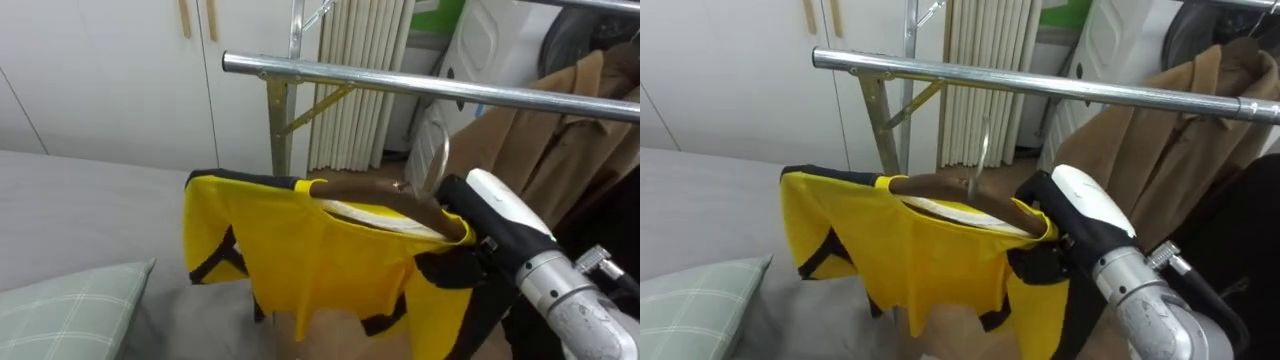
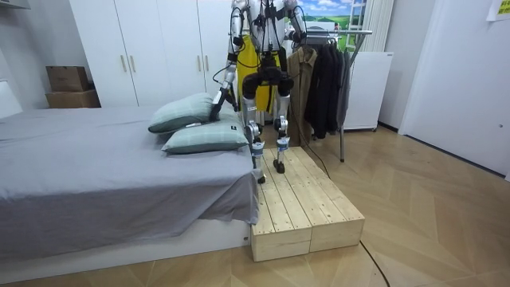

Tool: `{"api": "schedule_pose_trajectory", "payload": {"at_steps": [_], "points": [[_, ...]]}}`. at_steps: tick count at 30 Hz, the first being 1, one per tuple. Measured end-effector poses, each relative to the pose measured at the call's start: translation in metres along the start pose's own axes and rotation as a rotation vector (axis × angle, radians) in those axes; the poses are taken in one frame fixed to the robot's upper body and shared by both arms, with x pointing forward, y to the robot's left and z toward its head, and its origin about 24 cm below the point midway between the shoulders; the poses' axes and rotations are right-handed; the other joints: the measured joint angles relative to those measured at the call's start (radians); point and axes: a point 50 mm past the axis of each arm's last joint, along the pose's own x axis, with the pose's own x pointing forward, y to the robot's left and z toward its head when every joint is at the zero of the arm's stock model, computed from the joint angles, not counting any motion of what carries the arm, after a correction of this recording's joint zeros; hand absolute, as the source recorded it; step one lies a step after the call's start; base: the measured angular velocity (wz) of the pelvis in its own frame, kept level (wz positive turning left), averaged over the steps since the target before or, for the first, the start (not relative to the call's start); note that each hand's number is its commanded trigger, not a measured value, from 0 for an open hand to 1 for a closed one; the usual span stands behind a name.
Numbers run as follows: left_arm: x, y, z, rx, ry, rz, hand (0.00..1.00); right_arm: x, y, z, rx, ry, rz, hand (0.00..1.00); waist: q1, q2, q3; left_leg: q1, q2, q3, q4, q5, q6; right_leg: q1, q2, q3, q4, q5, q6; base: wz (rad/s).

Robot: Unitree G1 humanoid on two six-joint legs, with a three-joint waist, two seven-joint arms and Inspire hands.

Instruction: Hang clothes

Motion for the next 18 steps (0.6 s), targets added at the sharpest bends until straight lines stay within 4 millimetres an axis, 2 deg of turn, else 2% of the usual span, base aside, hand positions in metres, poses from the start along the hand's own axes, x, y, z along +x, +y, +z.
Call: {"api": "schedule_pose_trajectory", "payload": {"at_steps": [10, 18], "points": [[-0.001, -0.001, -0.001, -0.006, 0.003, 0.021, 0.0, 0.001, -0.027, 0.006, -0.026, -0.027, -0.108, 1.0, -0.004, -0.008, -0.0005, 0.0, -0.001, -0.003, -0.002, 0.001, 0.002, 0.004, -0.001, -0.002, -0.002, 0.006, -0.001, 0.0], [0.0, 0.0, -0.003, -0.017, 0.007, 0.026, 0.0, 0.007, -0.04, 0.009, 0.002, -0.05, -0.143, 1.0, -0.002, -0.017, 0.0016, 0.007, -0.002, 0.005, -0.006, 0.002, 0.003, 0.007, -0.001, 0.001, 0.001, 0.006, -0.001, -0.01]]}}
